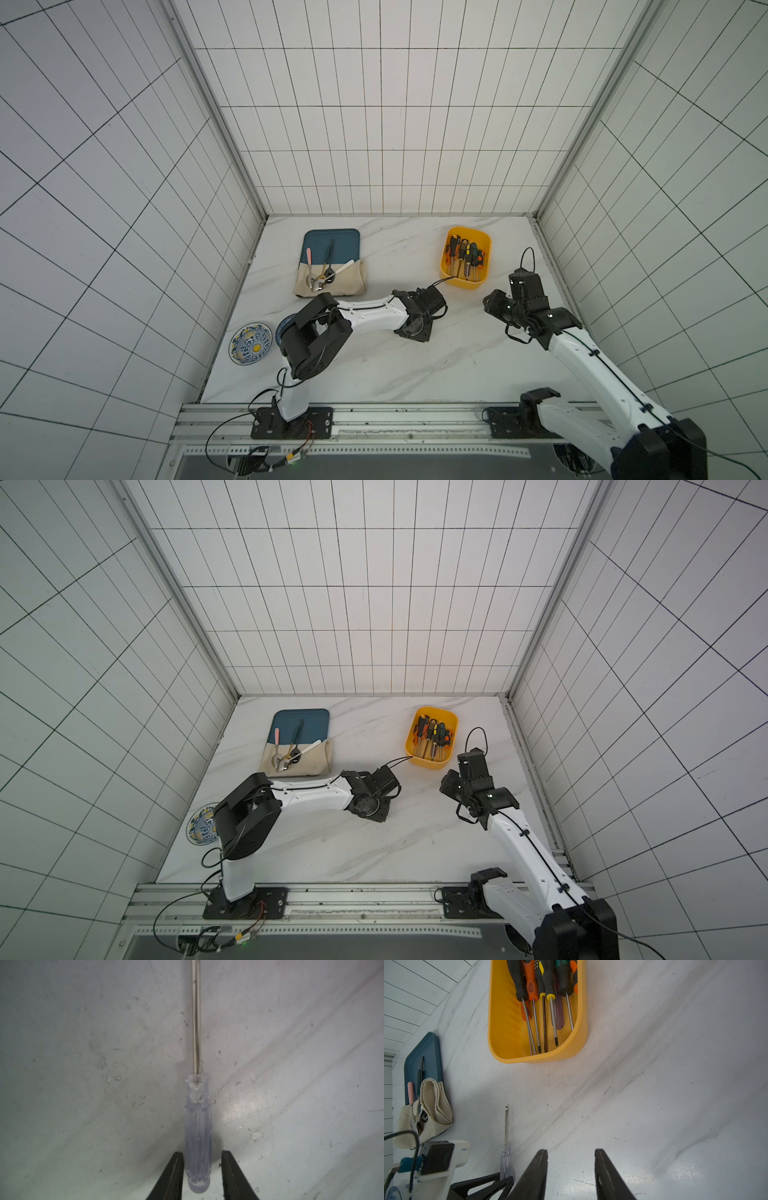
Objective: Put the screwdriver on the desktop into the storage box
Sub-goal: Pick up the screwdriver from the center of the board.
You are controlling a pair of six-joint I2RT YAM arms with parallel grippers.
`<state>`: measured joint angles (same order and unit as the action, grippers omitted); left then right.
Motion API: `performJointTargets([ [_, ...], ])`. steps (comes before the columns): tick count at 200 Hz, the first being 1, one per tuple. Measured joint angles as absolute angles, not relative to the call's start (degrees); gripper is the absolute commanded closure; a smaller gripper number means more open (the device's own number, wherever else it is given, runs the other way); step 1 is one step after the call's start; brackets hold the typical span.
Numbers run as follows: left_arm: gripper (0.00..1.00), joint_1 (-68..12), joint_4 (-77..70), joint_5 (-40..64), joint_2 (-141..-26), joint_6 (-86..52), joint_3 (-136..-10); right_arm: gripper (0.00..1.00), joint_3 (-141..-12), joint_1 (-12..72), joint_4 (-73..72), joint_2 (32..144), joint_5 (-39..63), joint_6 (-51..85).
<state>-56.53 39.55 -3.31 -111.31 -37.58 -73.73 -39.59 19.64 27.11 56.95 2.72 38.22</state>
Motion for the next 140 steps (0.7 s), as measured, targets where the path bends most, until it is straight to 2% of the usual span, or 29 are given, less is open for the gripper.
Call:
performJointTargets([
  [20, 0.78, -56.8, 39.9, -4.4, -111.7, -37.2, -74.2, 0.59, -39.4, 19.6, 27.0, 56.9, 2.7, 38.2],
  [57, 1.0, -56.9, 40.1, -5.1, -111.8, -36.9, -74.4, 0.58, -39.4, 19.6, 26.8, 56.9, 2.7, 38.2],
  [105, 1.0, -56.5, 39.6, -5.1, -109.0, -37.0, -71.4, 0.48, -37.5, 19.6, 24.8, 55.2, 6.4, 38.4],
  [140, 1.0, -54.2, 37.8, -3.0, -99.4, -37.4, -66.0, 0.47, -34.7, 19.5, 21.2, 53.3, 12.7, 39.5],
])
